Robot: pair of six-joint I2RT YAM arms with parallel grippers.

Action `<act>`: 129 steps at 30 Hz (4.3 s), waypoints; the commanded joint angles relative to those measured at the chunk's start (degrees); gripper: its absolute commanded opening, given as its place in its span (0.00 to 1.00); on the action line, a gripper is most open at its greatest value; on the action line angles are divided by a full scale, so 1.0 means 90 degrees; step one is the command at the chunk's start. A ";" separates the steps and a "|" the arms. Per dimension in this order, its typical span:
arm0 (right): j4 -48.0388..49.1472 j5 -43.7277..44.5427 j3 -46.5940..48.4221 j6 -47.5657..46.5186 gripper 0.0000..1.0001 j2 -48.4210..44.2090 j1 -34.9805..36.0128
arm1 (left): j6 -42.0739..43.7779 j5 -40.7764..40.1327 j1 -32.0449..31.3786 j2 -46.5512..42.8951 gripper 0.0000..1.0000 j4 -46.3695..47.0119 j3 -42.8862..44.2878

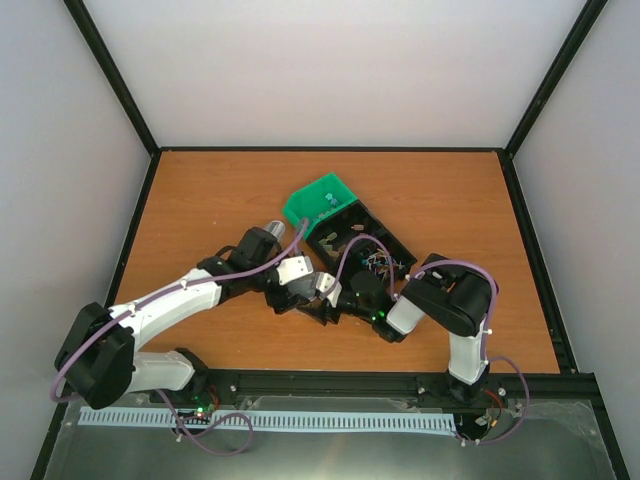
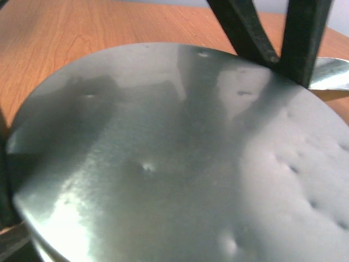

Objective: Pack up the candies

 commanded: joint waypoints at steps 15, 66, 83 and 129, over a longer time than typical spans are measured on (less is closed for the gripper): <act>0.0140 -0.1095 -0.0155 -0.0854 0.86 -0.0170 -0.0442 | 0.2797 0.0913 0.0116 0.1026 0.76 -0.2159 0.0888; 0.0363 -0.0090 -0.0390 -0.0328 0.93 -0.0204 -0.0218 | -0.0611 -0.0364 -0.0460 0.0428 0.74 -0.0283 -0.0015; 0.0348 -0.0893 -0.0658 -0.0739 0.66 -0.0398 -0.0274 | 0.4048 0.0564 -0.0192 0.0516 0.74 -0.2334 0.0132; 0.0327 -0.0476 -0.0540 -0.0386 0.68 -0.0265 -0.0377 | 0.3576 0.0631 -0.0027 0.0595 0.74 -0.2419 0.0483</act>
